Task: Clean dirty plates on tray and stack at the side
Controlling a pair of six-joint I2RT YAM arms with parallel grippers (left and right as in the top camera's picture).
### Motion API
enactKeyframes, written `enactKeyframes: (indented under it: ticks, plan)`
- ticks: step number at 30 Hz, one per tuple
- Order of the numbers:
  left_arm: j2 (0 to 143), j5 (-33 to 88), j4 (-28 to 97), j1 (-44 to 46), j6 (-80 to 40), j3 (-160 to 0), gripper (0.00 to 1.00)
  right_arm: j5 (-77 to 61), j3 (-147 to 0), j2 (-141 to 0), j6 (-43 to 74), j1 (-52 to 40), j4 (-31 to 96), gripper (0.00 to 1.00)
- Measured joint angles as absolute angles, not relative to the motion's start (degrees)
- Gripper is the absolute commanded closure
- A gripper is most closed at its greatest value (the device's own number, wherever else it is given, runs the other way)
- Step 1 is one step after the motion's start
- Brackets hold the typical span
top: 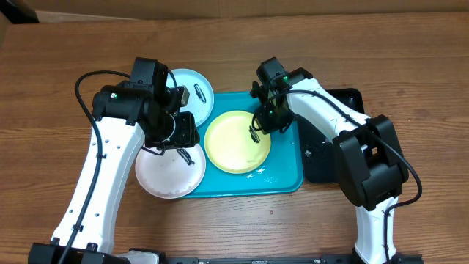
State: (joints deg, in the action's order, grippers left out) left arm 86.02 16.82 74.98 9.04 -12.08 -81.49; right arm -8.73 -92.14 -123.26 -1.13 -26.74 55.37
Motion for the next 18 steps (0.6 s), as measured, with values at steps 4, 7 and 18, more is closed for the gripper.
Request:
enactKeyframes:
  ticks: [4,7,18]
  plan:
    - [86.0,16.8,75.0,9.0,-13.2,-81.5,0.59,-8.5,-92.1,-123.3,2.3,-26.3,53.6,0.96]
    - [86.0,16.8,75.0,9.0,-13.5,-81.5,0.6,-8.3,-92.1,-123.3,3.7,-25.5,53.8,0.96]
    - [86.0,16.4,73.6,10.2,-14.9,-81.5,0.63,0.6,-94.4,-123.3,4.5,-24.7,62.7,0.89]
